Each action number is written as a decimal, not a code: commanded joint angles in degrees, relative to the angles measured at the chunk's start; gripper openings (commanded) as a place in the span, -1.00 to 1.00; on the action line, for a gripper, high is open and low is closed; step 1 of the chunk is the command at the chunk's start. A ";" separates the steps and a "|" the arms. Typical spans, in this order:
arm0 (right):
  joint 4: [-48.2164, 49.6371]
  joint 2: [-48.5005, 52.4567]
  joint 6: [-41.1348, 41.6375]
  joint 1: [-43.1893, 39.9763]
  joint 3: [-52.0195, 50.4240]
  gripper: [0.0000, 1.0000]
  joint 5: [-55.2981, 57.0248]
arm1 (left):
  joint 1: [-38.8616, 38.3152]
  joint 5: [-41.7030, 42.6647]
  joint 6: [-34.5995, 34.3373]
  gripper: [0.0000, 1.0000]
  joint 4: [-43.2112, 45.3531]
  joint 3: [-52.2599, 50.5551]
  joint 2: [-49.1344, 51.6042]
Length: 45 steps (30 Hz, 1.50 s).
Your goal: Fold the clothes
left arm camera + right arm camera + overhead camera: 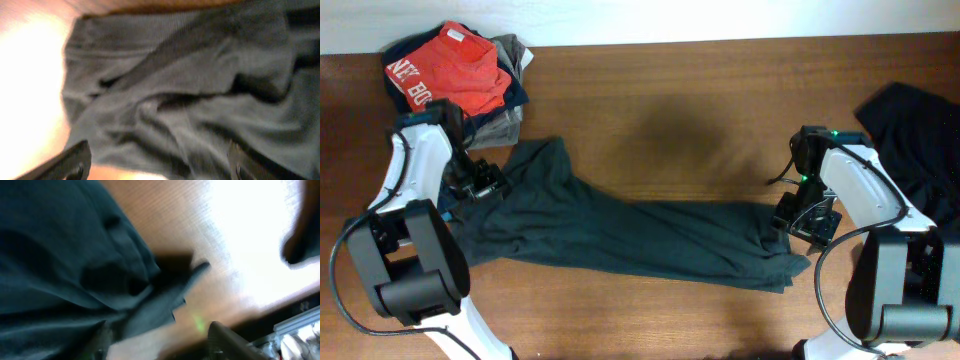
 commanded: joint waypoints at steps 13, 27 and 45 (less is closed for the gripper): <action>5.31 -0.09 -11.56 2.25 -2.75 -0.92 -12.55 | -10.88 8.85 10.86 -0.58 -5.33 3.54 0.24; 21.09 0.09 -10.27 2.97 -15.98 -0.92 -14.58 | -15.02 7.52 10.82 -0.99 -2.58 3.15 4.07; 32.76 0.42 -3.56 -1.18 -18.43 -0.92 -11.39 | -11.63 6.32 6.69 -0.97 3.26 3.15 14.91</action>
